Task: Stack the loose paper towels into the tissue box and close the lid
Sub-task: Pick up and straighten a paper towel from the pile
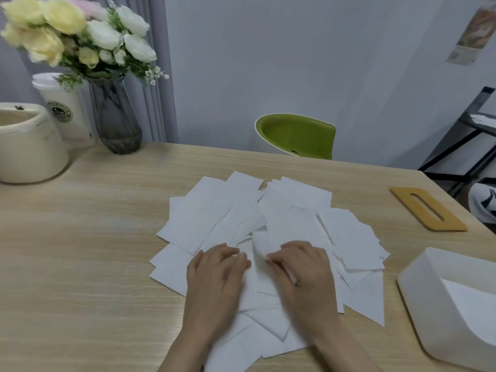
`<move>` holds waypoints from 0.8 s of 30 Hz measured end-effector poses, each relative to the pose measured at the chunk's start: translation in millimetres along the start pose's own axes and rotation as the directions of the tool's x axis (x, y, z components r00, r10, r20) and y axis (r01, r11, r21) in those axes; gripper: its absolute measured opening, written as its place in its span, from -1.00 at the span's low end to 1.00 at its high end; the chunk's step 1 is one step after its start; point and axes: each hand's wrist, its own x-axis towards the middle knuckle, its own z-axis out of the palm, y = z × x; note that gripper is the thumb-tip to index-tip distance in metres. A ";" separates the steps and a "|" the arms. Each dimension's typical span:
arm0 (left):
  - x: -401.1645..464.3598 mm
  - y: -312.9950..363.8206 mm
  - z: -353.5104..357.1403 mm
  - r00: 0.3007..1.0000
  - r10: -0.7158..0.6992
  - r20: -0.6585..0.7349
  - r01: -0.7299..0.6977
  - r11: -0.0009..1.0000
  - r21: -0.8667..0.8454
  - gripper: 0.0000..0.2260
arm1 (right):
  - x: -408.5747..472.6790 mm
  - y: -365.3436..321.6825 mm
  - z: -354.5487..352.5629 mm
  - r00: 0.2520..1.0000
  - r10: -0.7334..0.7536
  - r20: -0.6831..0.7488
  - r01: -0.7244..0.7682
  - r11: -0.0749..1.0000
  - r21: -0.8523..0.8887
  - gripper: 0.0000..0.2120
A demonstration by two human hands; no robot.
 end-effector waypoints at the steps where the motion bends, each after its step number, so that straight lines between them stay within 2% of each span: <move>1: 0.3 1.2 -0.8 1.000 -0.025 0.003 0.025 0.999 -0.045 -0.48 | -6.9 -7.6 -0.2 1.000 -0.027 -0.012 0.027 1.000 0.015 -0.95; 4: 0.1 2.5 -3.7 0.996 -0.085 0.023 0.087 0.985 -0.147 -0.53 | -21.2 -23.1 -0.8 0.995 -0.096 -0.028 0.097 0.994 0.049 -0.89; 8: 2.4 1.6 -5.7 0.992 -0.101 0.081 0.113 0.980 -0.167 -0.57 | -29.6 -29.4 -3.6 0.975 -0.218 -0.032 0.220 0.973 0.066 -0.87; 10: 3.0 0.8 -5.5 0.989 -0.099 0.108 0.113 0.985 -0.132 -0.72 | -32.1 -28.7 -5.7 0.967 -0.256 0.000 0.255 0.965 0.066 -0.89; 12: 1.0 0.9 -5.8 0.991 -0.082 0.108 0.097 0.985 -0.141 -0.87 | -35.1 -27.6 -8.5 0.971 -0.235 0.042 0.231 0.970 0.078 -0.90; 14: -1.5 1.1 -6.8 0.995 -0.073 0.061 0.085 0.972 -0.221 -0.93 | -36.7 -28.8 -13.0 0.993 -0.071 0.098 0.056 0.988 0.144 -0.85; 15: -3.5 2.6 -8.8 0.997 -0.068 0.043 0.077 0.957 -0.279 -0.91 | -35.3 -31.6 -17.4 0.986 0.087 0.144 -0.117 0.968 0.220 -0.79; 16: -6.0 5.0 -10.9 0.998 -0.060 0.029 0.066 0.938 -0.339 -0.84 | -32.9 -35.2 -21.6 0.945 0.260 0.200 -0.312 0.900 0.305 -0.73; 18: -11.4 10.5 -15.4 0.997 -0.070 0.042 0.082 0.845 -0.529 -0.80 | -28.4 -38.2 -25.9 0.803 0.501 0.322 -0.595 0.683 0.423 -0.64; 21: -14.7 17.1 -20.5 0.985 -0.145 0.097 0.170 0.670 -0.723 -0.84 | -15.3 -36.4 -28.1 0.618 0.655 0.435 -0.781 0.448 0.435 -0.58; 24: -13.7 14.1 -23.5 0.977 -0.197 0.085 0.193 0.632 -0.750 -0.84 | -3.1 -38.1 -32.3 0.545 0.635 0.548 -0.811 0.235 0.535 -0.72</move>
